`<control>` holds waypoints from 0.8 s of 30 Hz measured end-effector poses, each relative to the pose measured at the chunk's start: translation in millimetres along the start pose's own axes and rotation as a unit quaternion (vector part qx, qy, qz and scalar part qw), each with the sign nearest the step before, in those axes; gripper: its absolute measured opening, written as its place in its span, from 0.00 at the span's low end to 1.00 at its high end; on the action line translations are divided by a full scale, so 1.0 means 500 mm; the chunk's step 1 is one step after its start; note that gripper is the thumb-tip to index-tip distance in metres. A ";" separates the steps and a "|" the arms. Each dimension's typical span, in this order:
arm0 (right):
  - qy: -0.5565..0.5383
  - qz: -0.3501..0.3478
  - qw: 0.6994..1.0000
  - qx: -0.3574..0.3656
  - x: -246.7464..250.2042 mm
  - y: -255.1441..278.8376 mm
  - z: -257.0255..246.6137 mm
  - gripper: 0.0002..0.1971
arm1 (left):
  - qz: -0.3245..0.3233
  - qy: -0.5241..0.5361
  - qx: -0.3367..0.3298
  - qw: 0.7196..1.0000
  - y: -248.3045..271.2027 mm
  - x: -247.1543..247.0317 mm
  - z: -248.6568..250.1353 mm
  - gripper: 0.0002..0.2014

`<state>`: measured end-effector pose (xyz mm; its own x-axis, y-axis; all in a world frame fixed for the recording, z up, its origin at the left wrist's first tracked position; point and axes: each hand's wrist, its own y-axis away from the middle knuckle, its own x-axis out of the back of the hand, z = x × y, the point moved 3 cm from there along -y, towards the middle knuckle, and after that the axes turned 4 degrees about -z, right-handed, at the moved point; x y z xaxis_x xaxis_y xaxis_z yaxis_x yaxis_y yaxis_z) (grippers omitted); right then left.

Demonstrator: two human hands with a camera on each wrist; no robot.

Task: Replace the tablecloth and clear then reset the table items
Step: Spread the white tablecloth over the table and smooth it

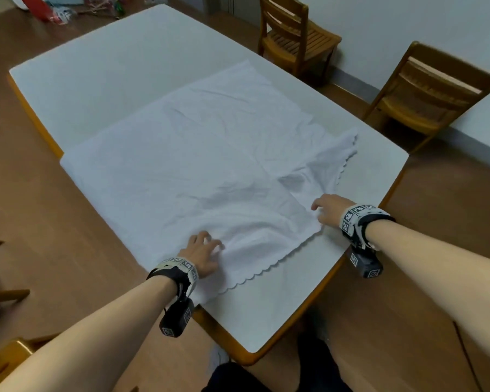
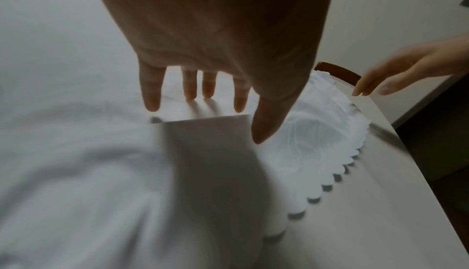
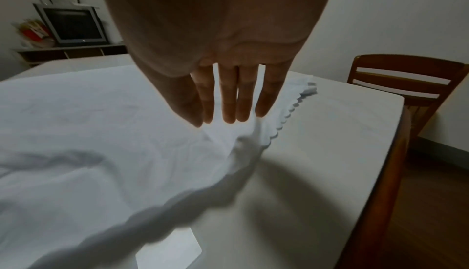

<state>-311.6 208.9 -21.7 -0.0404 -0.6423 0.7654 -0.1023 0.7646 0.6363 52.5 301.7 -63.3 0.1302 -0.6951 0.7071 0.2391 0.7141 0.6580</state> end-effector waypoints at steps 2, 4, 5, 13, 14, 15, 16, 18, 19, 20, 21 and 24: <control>0.007 0.016 1.000 0.025 0.034 -0.027 0.037 0.19 | 0.009 0.001 0.015 1.000 -0.026 0.000 0.043 0.25; 0.018 0.024 0.998 0.053 0.066 -0.057 0.080 0.19 | 0.059 0.007 0.030 0.998 -0.056 0.012 0.096 0.23; 0.024 0.028 0.997 0.069 0.083 -0.071 0.106 0.19 | 0.084 0.017 0.045 0.995 -0.073 0.020 0.128 0.24; 0.011 0.034 0.995 0.098 0.177 -0.156 0.332 0.24 | 0.097 0.105 0.066 0.988 -0.202 0.105 0.400 0.25; 0.009 0.038 0.994 0.102 0.191 -0.170 0.352 0.24 | 0.099 0.107 0.057 0.988 -0.220 0.118 0.428 0.25; 0.009 0.043 0.994 0.105 0.206 -0.187 0.368 0.25 | 0.101 0.107 0.048 0.988 -0.239 0.133 0.453 0.25; 0.011 0.048 0.993 0.106 0.220 -0.205 0.382 0.25 | 0.101 0.107 0.043 0.988 -0.259 0.147 0.474 0.25; 0.021 0.050 0.992 0.112 0.247 -0.239 0.397 0.26 | 0.102 0.114 0.044 0.987 -0.300 0.174 0.506 0.26; 0.026 0.050 0.992 0.117 0.260 -0.257 0.400 0.26 | 0.100 0.122 0.045 0.986 -0.320 0.185 0.518 0.26; 0.030 0.054 0.991 0.122 0.273 -0.274 0.404 0.27 | 0.092 0.128 0.047 0.986 -0.342 0.196 0.528 0.26; 0.032 0.059 0.990 0.126 0.286 -0.289 0.408 0.28 | 0.081 0.131 0.048 0.987 -0.365 0.206 0.538 0.26; 0.043 0.053 0.988 0.139 0.312 -0.331 0.418 0.28 | 0.050 0.136 0.057 0.988 -0.422 0.217 0.553 0.25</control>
<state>-508.7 -28.9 -27.9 0.0186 -0.5426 0.8398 -0.3708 0.7763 0.5098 -250.0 98.7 -53.8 0.4056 -0.6054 0.6848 0.1030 0.7747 0.6239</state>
